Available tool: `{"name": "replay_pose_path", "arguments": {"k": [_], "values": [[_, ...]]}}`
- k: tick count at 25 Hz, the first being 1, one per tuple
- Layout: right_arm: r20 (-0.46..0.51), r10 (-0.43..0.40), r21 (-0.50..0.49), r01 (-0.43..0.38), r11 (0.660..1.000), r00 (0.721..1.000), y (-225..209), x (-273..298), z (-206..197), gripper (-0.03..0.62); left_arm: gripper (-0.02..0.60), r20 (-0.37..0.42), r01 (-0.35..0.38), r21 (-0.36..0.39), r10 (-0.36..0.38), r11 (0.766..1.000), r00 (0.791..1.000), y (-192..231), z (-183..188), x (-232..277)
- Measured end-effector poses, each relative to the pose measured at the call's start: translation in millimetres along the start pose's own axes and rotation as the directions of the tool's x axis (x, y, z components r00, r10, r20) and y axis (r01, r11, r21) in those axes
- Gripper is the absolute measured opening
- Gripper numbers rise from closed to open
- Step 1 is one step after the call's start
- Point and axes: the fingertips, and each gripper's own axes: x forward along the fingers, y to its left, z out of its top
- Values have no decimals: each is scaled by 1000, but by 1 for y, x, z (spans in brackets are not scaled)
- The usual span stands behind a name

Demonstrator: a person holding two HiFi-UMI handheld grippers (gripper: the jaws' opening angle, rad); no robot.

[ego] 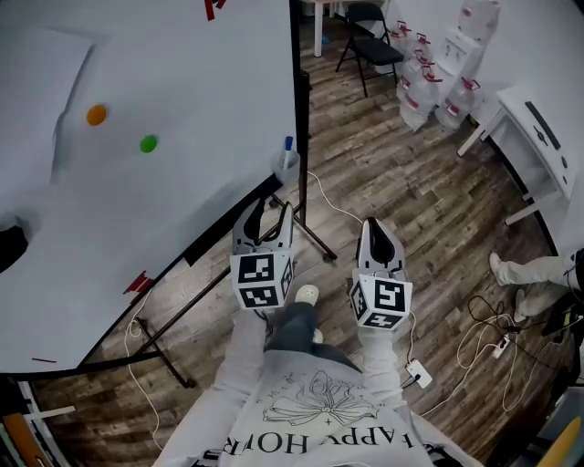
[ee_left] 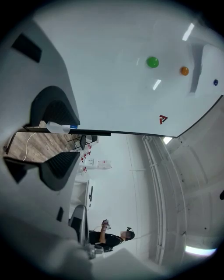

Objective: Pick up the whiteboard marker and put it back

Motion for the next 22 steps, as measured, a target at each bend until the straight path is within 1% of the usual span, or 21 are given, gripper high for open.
{"name": "replay_pose_path", "arguments": {"k": [4, 11, 16, 22], "values": [[3, -2, -17, 2, 1000, 1000, -8, 44, 7, 13, 172, -23, 6, -15, -6, 1000, 1000, 12, -3, 46], [8, 0, -30, 1, 1000, 1000, -16, 121, 28, 12, 170, -87, 4, -27, -6, 1000, 996, 33, -4, 124], [-17, -7, -25, 6, 1000, 1000, -17, 159, 30, 13, 170, -138, 3, -26, -6, 1000, 990, 47, -5, 165], [-60, -7, -8, 6, 1000, 998, -20, 186, 17, 14, 170, -205, 7, -24, -12, 1000, 979, 56, -19, 196]]}}
